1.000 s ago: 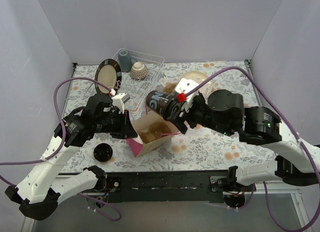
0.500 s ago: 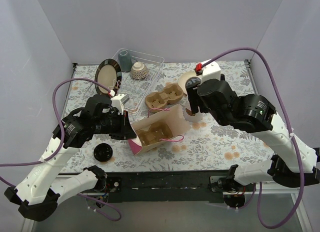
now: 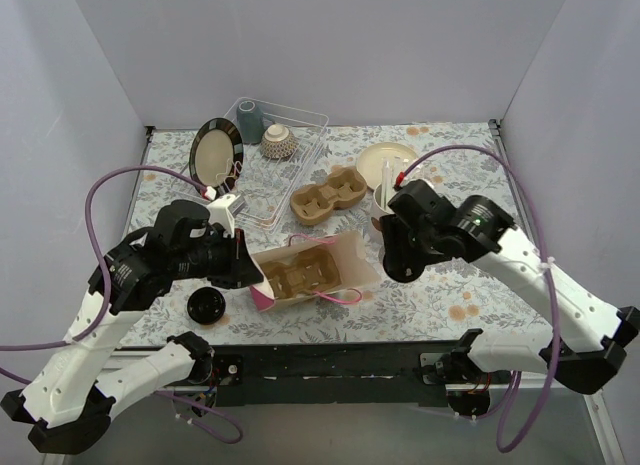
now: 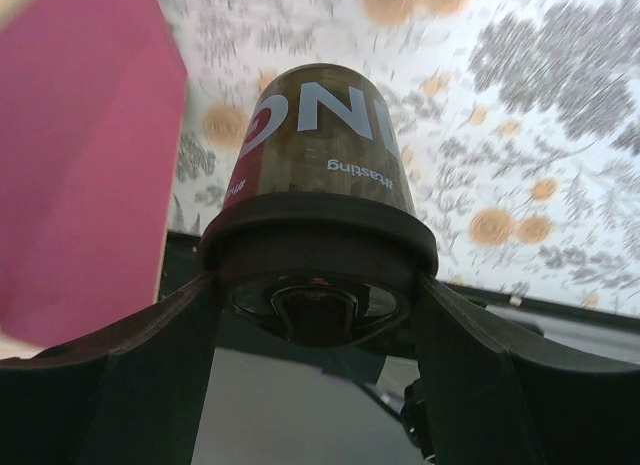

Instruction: Pack the takeout coffee

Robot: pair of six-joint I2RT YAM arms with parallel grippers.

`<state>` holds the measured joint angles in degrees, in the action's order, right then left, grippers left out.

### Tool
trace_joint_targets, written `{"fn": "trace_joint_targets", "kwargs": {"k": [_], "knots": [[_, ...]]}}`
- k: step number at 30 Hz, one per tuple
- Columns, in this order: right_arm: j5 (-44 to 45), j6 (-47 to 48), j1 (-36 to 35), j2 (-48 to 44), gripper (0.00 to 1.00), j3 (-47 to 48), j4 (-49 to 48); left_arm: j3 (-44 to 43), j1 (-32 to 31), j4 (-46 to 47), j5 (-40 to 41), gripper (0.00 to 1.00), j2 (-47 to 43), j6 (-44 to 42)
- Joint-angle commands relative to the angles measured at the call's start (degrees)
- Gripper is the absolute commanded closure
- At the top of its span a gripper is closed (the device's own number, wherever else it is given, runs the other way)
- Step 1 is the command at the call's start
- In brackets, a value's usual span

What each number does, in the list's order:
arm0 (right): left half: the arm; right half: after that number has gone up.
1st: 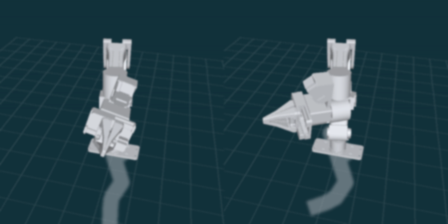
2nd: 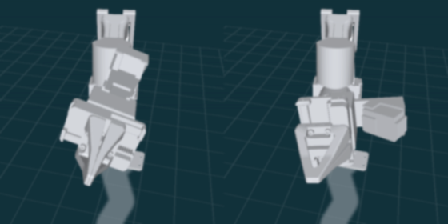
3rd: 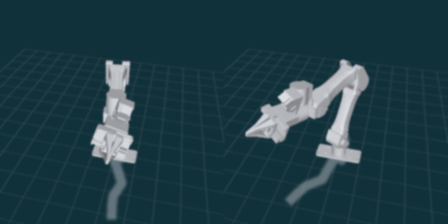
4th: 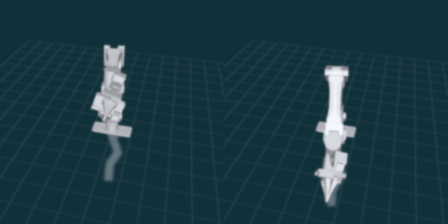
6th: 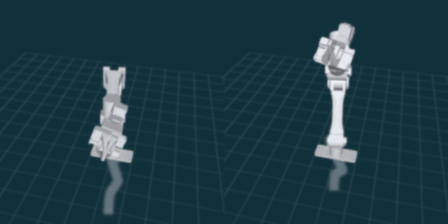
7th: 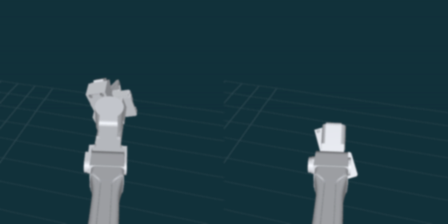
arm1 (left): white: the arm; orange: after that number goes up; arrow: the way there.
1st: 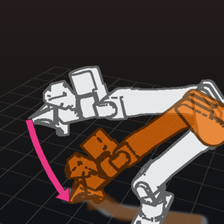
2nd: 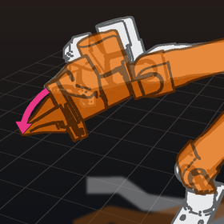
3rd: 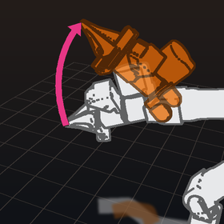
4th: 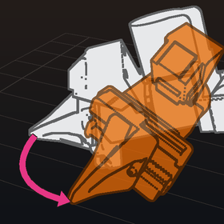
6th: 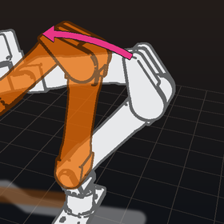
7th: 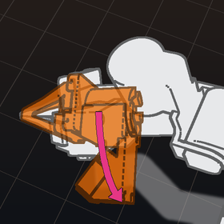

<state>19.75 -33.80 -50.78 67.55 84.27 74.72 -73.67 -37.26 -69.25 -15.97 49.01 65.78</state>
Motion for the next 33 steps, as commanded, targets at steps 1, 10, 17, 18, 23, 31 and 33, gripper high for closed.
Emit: {"fn": "trace_joint_targets", "kwargs": {"k": [1,10,17,18,23,31,33], "knots": [[-11.91,-2.59,2.09,1.88,0.6,-5.76,-0.01,-1.65,-0.19,-1.14,0.94,1.0,-1.03,-0.12],[-14.12,-0.39,4.82,5.13,0.55,-13.51,-1.94,-3.49,-0.19,-2.11,2.25,1.0,-0.41,-2.06],[-13.42,0.93,6.57,6.37,0.48,-19.4,-7.57,-4.47,-0.19,-1.85,1.64,0.97,0.47,-2.76],[-13.07,0.93,6.75,6.98,0.46,-19.84,-7.74,-4.47,-0.19,-1.94,1.64,0.97,0.56,-2.76],[-11.4,1.19,6.75,9.09,0.32,-20.02,-8.36,-4.2,-0.19,-2.11,1.03,0.96,0.47,-2.94],[-8.68,1.37,6.84,8.92,0.17,-20.02,-8.8,-2.1,-0.19,-1.85,-0.03,0.94,-0.85,-0.65],[-7.97,1.89,6.84,8.83,0.14,-20.28,-9.32,-1.31,-0.19,-1.67,-0.03,0.93,-1.03,0.13]]}}
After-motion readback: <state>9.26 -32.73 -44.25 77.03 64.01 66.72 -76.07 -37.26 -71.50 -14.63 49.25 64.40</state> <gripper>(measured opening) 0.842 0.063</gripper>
